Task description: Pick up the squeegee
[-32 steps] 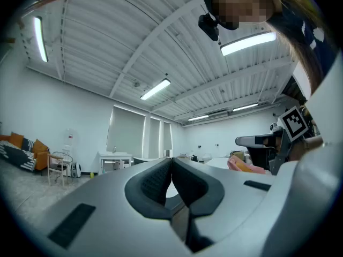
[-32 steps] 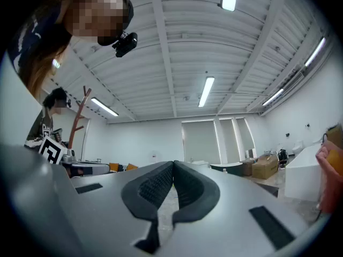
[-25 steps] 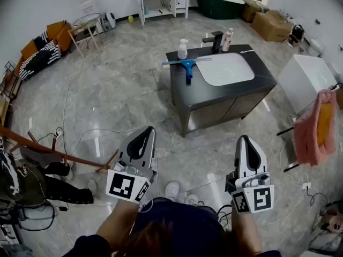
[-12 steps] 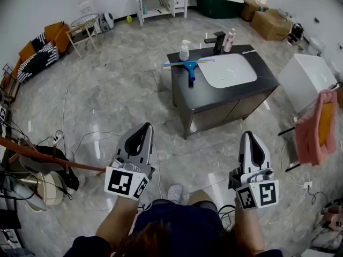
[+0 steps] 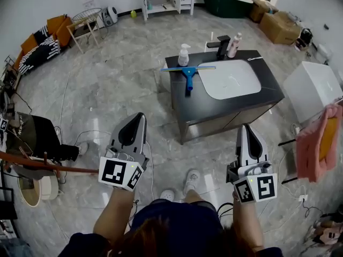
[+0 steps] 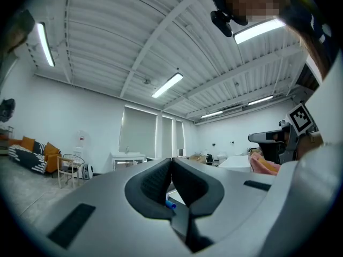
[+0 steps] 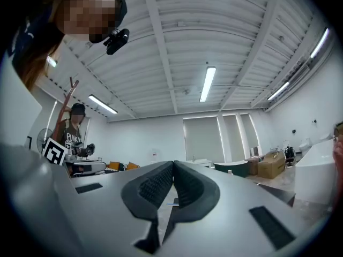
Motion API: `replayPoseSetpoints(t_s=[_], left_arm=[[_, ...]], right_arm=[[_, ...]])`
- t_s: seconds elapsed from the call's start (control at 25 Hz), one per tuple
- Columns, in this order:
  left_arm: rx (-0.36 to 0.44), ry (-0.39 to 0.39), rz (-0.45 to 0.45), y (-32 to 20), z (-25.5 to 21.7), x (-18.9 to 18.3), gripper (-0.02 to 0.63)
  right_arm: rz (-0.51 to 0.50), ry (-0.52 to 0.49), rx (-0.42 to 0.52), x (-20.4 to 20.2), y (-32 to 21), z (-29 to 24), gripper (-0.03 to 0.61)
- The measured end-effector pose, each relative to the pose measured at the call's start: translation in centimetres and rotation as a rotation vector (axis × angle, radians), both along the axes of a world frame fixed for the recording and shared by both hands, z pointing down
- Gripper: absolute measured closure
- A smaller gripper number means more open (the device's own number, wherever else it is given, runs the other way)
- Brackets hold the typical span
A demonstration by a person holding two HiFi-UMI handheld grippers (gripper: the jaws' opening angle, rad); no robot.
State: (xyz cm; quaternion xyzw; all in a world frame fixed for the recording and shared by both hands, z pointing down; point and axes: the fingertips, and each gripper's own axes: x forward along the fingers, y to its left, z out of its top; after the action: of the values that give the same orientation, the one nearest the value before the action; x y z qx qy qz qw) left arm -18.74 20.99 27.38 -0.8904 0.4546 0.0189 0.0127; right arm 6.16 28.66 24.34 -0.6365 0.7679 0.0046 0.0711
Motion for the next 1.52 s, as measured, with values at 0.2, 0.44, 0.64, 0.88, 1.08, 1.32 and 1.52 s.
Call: replayPoseSetpoints(t_s=[0.2, 0.44, 0.64, 0.88, 1.08, 1.32, 1.52], left_arm=[[0.007, 0.007, -0.050, -6.1, 0.2, 5.2, 0.594], [0.008, 0.001, -0.099, -11.9, 0.8, 9.4, 0.594], [-0.023, 0.000, -0.106, -16.5, 1.5, 10.9, 0.594], [-0.035, 0.002, -0.062, -23.7, 2.1, 10.9, 0.594], [0.009, 0.057, 0.040, -32.0, 0.5, 10.9, 0.594], [-0.039, 0.007, 0.156, -39.8, 2.1, 11.5, 0.594], [-0.075, 0.009, 0.167, -43.7, 4.4, 11.6, 0.594]], right_arm=[[-0.064, 0.006, 0.012, 5.2, -7.1, -0.1, 0.563], [-0.124, 0.005, 0.019, 8.7, -14.6, 0.3, 0.563], [-0.143, -0.019, 0.001, 9.8, -19.9, 1.2, 0.563], [-0.133, -0.049, 0.012, 9.1, -26.8, 1.1, 0.563], [-0.083, -0.072, 0.011, 7.3, -34.0, 0.9, 0.563], [-0.004, -0.089, -0.035, 5.6, -40.5, 2.2, 0.561], [0.011, -0.087, -0.119, 5.2, -44.4, 5.4, 0.561]])
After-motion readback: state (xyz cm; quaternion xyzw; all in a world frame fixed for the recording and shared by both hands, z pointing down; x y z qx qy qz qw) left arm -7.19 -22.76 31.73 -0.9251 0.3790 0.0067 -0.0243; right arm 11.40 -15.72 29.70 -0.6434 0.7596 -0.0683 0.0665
